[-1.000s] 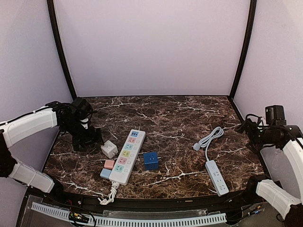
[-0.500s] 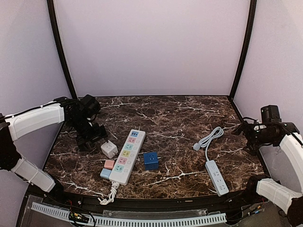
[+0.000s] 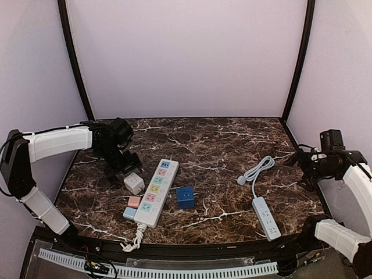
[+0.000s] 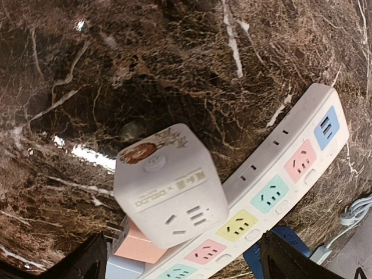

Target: Insert the plug

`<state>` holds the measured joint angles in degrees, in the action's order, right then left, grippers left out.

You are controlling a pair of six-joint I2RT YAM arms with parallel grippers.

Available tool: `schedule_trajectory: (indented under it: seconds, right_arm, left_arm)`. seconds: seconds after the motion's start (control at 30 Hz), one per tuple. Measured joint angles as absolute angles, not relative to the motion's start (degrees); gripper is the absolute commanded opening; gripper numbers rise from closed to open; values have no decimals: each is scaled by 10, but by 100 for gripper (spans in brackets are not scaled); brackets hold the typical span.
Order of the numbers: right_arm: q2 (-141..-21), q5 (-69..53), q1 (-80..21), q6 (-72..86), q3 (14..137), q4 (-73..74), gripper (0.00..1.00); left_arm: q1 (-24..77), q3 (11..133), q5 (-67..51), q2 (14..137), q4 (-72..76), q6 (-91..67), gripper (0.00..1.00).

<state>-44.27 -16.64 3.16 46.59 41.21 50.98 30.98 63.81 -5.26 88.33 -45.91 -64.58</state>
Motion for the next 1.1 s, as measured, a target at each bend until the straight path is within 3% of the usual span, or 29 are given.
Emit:
schedule_trajectory:
  seconds: [0.67,1.1]
  right_arm:
    - [-367,-171,32,474,413,544,99]
    - [-387,-167,32,472,441,556,99]
  left_arm:
    - [282,669,-56,956,-444,-601,87]
    - [258,635,-89,960,-420,-643,79]
